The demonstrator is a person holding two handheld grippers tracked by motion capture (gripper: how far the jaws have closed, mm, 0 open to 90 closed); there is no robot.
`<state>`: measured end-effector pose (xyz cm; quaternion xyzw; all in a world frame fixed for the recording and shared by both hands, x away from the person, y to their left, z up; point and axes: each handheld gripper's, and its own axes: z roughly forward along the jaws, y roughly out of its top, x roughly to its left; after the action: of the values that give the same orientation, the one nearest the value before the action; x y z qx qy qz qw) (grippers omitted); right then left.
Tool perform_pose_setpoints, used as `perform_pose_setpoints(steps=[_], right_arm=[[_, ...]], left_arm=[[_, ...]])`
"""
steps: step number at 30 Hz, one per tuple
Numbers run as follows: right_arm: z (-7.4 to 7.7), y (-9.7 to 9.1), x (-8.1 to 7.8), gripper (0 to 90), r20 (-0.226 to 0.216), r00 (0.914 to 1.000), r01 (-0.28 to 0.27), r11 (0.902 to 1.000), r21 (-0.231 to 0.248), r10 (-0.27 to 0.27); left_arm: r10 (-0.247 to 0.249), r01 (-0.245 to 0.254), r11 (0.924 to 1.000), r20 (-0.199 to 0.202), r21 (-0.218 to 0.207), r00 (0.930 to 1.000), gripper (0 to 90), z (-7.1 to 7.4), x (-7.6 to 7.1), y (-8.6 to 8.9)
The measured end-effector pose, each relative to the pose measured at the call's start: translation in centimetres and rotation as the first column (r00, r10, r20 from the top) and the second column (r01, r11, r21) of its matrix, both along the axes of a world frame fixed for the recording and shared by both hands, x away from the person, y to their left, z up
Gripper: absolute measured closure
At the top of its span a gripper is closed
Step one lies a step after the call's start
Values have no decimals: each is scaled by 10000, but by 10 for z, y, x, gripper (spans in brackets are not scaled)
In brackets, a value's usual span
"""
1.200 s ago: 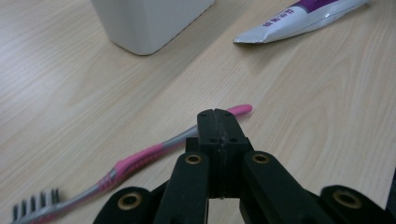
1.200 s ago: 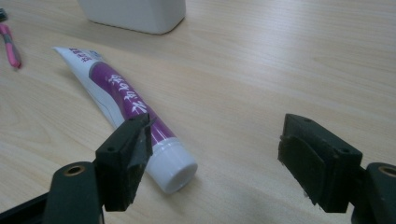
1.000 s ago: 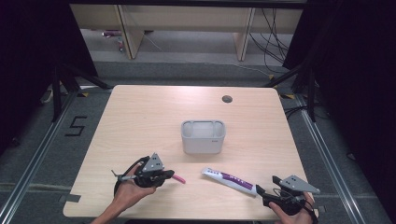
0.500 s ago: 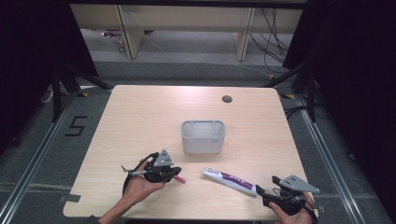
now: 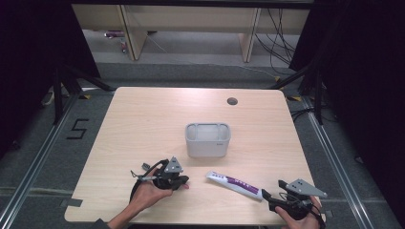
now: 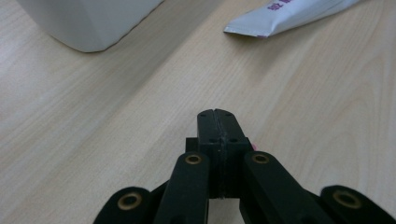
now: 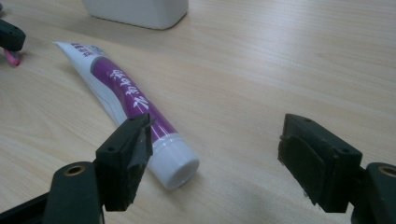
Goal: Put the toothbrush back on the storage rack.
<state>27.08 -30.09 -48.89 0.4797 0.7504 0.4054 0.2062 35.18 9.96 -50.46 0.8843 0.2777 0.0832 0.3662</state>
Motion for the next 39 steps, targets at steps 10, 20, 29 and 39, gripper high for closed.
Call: perform_pose_setpoints(steps=[10, 20, 29, 39], right_arm=[[1, 1, -2, 262, -197, 9996, 183, 9998, 125, -180], [0, 2, -2, 262, -264, 9993, 287, 9994, 184, -282], [1, 2, -1, 262, -257, 9993, 266, 9994, 206, -261], [1, 0, 2, 262, 71, 9999, 125, 9999, -83, -125]], left_arm=[[-346, 348, 9993, -187, 112, 9992, 895, -1, -20, 13], [-725, 733, 9970, -339, 253, 9968, 895, 2, -37, 26], [-881, 897, 9945, -325, 535, 9956, 894, 6, -50, 45], [-437, 456, 9970, -318, 629, 9985, 893, 6, -56, 70]])
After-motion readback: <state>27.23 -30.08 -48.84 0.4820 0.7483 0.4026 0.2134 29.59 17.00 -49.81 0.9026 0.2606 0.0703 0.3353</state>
